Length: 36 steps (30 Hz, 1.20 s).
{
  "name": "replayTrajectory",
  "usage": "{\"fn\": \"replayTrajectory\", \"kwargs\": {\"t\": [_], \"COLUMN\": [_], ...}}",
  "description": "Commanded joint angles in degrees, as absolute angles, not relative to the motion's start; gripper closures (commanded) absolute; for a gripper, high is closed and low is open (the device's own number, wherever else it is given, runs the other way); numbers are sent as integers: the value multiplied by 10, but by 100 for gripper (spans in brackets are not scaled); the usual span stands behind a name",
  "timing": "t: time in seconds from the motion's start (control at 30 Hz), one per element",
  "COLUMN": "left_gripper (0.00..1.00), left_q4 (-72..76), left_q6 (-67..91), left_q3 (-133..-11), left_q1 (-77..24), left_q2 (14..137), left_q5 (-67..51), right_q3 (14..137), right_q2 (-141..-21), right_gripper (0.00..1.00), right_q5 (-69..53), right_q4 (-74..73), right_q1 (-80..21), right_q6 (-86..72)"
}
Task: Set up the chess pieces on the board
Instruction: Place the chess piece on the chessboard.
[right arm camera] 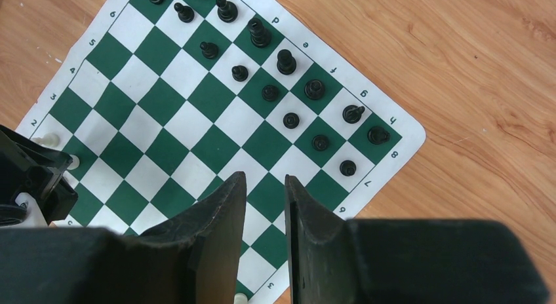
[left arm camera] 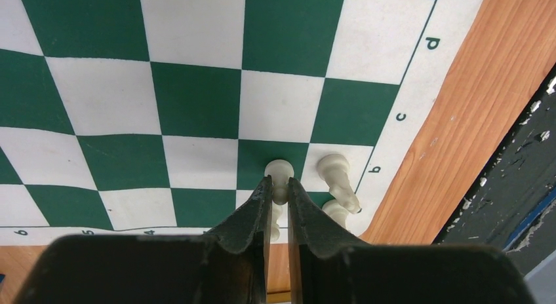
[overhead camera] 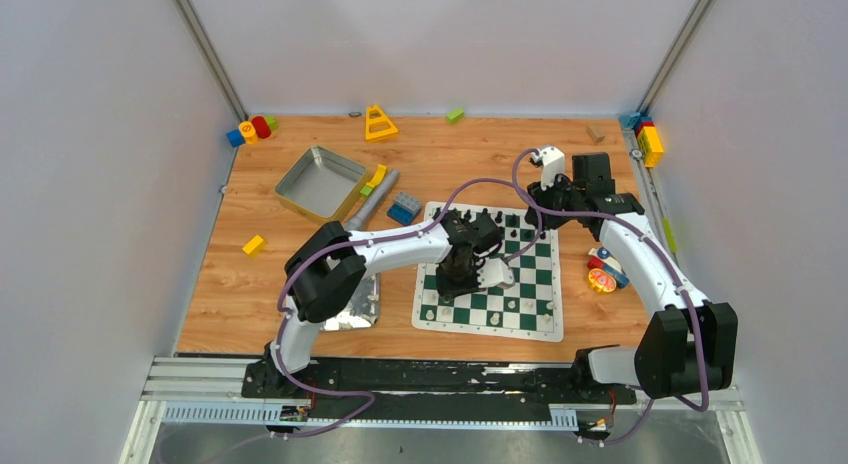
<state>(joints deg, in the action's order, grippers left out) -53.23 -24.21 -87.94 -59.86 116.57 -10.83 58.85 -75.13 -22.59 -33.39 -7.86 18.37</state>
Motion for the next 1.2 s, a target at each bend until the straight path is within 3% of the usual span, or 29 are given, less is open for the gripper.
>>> {"fn": "replayTrajectory", "kwargs": {"t": [0.0, 0.13, 0.67, 1.17], "left_gripper": [80, 77, 42, 32], "left_q4": [-518, -517, -499, -512], "left_q6": [-229, -227, -230, -246], "left_q3": [-897, -894, -878, -812], "left_q1": [-599, -598, -597, -525], "left_q2": [1172, 1169, 1101, 955], "left_q5": [-108, -109, -59, -48], "right_q3": [580, 580, 581, 583], "right_q2": [-735, -737, -739, -745], "right_gripper": [71, 71, 71, 71], "right_q5": [-230, -230, -227, -225], "right_q4": [-315, -316, -317, -317], "right_q1": [-81, -81, -81, -81], "right_q6": [193, 193, 192, 191]}}
